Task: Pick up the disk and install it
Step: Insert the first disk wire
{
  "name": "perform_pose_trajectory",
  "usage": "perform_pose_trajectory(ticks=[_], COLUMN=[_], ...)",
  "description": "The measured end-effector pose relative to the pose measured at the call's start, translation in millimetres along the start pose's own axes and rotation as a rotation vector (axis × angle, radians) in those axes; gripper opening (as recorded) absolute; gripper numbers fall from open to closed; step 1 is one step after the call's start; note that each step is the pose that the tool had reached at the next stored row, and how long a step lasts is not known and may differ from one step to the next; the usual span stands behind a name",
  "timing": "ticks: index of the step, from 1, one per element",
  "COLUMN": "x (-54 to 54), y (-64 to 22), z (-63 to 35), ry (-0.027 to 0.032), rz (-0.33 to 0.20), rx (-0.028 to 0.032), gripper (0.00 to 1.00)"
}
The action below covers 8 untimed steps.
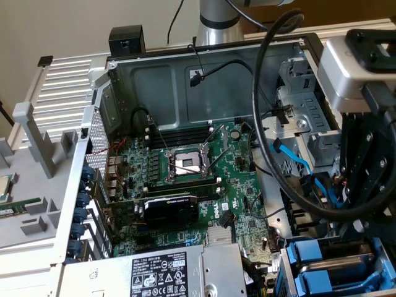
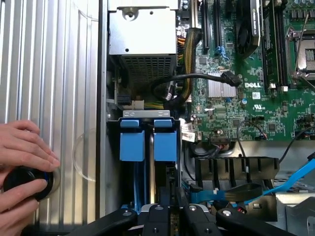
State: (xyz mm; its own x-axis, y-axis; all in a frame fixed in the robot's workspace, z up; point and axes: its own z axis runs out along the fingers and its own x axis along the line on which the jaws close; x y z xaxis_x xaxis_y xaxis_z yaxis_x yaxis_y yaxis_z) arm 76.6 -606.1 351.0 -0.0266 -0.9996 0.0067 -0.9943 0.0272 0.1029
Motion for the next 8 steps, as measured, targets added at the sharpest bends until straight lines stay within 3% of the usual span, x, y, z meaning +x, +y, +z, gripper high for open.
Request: perform_pose_trajectory(ticks=[3,8], x=[-1.3,-1.4], y=[0.0,0.0], z=[0.0,0.1], ry=[0.004,0.0045], rz=[0.0,0.0], rx=[0.0002,0.0002], gripper=[0.17,0.17])
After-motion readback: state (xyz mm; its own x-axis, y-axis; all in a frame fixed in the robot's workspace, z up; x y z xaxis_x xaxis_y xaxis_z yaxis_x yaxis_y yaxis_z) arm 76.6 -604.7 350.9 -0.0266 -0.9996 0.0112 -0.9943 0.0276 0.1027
